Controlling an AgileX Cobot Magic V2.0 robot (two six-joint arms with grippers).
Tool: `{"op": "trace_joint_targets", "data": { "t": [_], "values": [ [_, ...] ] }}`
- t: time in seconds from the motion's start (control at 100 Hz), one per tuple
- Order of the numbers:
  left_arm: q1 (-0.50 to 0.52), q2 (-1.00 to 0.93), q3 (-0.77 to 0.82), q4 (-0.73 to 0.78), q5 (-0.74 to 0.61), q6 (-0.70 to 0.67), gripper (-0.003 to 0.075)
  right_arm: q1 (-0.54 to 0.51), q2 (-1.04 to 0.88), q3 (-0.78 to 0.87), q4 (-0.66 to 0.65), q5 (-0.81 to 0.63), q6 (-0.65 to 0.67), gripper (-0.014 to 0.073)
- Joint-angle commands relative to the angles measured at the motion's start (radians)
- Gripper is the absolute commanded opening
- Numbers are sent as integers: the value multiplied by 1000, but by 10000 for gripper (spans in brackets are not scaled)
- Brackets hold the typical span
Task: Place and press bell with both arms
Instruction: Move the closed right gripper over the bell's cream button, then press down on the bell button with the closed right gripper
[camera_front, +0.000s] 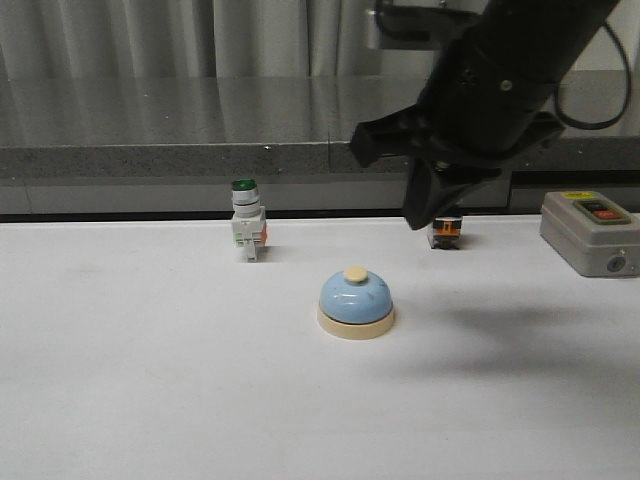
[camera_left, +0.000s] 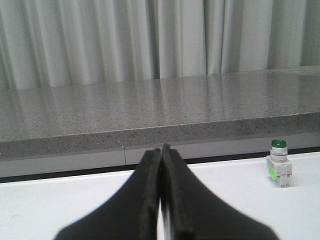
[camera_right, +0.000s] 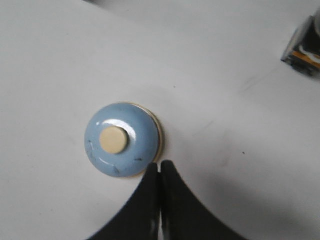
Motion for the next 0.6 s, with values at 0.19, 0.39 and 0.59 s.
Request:
{"op": "trace_joint_targets", "data": {
  "t": [0.19, 0.39, 0.59],
  "values": [
    [2, -32, 42, -9, -79, -7, -19, 53, 70, -132, 7, -19, -6, -60],
    [2, -32, 42, -9, -79, -7, -20, 69, 105, -147, 7, -16, -6, -60],
    [2, -32, 42, -9, -79, -7, -20, 70, 136, -147, 7, -15, -6, -60]
  ]
}}
